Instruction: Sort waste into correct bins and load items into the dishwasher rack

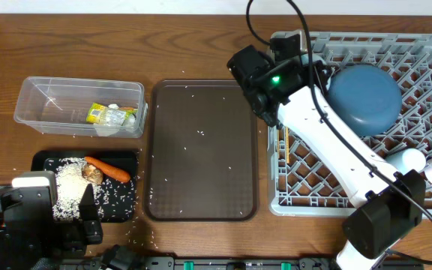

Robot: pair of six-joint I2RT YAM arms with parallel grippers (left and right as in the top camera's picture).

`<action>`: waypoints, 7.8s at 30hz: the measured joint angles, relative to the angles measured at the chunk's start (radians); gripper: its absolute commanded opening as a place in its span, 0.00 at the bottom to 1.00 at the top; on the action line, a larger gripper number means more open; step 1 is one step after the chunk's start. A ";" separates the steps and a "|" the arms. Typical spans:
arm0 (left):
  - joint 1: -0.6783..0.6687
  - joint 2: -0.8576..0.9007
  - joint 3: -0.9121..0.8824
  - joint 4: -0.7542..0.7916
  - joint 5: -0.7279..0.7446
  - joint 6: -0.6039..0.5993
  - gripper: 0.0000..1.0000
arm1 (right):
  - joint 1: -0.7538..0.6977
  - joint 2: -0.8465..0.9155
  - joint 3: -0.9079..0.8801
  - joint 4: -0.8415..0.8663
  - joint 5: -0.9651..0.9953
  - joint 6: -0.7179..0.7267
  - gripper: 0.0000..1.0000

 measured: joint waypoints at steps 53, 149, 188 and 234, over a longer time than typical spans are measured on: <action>0.001 0.000 0.000 -0.003 0.000 0.000 0.98 | 0.119 0.096 -0.079 0.709 0.260 -0.843 0.01; 0.001 0.000 0.000 -0.003 0.000 0.000 0.98 | -0.032 0.235 0.073 -0.343 0.001 0.194 0.02; 0.001 0.000 0.000 -0.003 0.000 0.000 0.98 | -0.126 0.336 0.126 -0.429 -0.034 0.247 0.01; 0.001 0.000 0.000 -0.003 0.000 0.000 0.98 | -0.073 0.388 0.291 -0.315 -0.116 0.201 0.01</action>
